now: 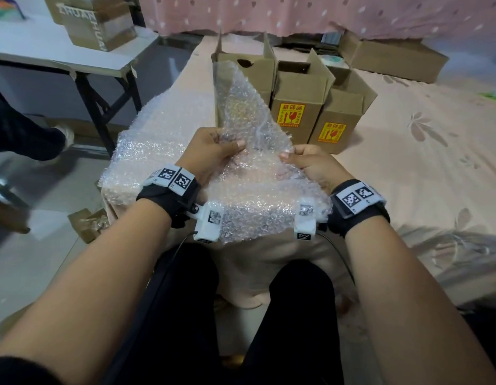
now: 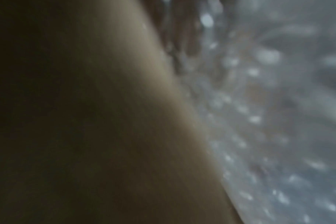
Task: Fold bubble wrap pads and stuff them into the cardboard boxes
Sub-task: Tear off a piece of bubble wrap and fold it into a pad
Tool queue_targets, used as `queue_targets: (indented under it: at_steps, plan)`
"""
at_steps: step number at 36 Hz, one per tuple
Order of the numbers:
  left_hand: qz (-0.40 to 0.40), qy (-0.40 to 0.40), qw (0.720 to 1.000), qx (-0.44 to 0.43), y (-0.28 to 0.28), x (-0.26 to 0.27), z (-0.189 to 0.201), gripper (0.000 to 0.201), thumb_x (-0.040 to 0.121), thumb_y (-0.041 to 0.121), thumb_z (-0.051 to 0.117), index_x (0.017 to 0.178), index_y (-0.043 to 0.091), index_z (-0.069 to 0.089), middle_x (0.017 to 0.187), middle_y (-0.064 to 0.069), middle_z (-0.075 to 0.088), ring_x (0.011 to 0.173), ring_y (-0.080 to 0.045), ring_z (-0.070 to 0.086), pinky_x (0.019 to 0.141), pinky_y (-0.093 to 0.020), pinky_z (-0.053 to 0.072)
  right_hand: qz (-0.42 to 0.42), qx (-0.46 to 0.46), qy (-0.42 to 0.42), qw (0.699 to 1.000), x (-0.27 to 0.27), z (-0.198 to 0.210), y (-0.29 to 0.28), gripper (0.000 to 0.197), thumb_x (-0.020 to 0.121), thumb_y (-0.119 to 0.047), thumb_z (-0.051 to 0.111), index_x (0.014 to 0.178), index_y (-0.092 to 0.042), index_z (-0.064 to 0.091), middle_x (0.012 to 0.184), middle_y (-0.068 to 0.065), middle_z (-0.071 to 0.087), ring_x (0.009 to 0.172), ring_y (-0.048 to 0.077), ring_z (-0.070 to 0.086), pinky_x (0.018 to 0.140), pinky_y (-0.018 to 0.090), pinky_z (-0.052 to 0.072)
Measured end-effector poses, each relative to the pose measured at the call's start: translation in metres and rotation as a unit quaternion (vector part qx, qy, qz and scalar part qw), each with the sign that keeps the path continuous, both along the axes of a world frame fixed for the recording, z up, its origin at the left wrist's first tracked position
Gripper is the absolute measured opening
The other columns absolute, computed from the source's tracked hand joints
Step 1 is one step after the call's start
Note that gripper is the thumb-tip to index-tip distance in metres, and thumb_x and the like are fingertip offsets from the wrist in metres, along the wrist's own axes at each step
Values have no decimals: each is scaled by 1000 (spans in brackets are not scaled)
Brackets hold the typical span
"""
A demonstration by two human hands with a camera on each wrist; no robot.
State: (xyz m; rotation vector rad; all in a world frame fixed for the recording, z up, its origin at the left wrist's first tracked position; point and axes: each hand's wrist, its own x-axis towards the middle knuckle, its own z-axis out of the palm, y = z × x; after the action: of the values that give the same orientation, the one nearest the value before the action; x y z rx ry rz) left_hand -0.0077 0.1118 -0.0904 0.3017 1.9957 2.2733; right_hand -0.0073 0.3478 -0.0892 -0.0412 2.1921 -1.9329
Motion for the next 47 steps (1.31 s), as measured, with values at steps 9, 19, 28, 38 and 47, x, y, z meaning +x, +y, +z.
queue_targets:
  at_steps: [9,19,28,38,47]
  plan:
    - [50,12,994,-98,0,5,9,21,98,12,64,83,-1,61,45,9,51,33,-3,41,34,-16,33,-70,-87,-26,993,6,-6,0,18,86,-31,75,86,-13,70,66,3,51,45,14,39,37,19,28]
    - [48,13,989,-137,-1,6,8,23,99,23,64,80,9,61,48,9,45,34,-4,34,35,-16,28,-86,-94,5,992,8,-8,-1,27,93,-33,69,84,-10,58,48,1,44,29,10,32,33,17,26]
    - [62,13,991,-116,0,7,10,27,98,19,65,73,14,58,42,13,47,33,-2,36,35,-15,29,-76,-97,24,992,8,-8,-4,27,95,-33,65,90,-7,66,70,5,61,58,23,61,60,36,43]
    - [82,22,994,-68,0,-1,2,14,96,15,68,86,6,65,52,8,51,38,-4,38,39,-17,32,-97,-103,52,989,11,-14,1,16,94,-17,66,80,-9,63,54,-2,59,40,13,51,42,25,36]
    - [66,19,997,-41,-1,-6,-2,13,93,16,72,84,7,71,57,2,54,44,-8,42,40,-20,35,-140,-126,39,981,11,-15,1,29,88,-28,76,100,-2,68,65,8,54,38,14,47,39,18,33]
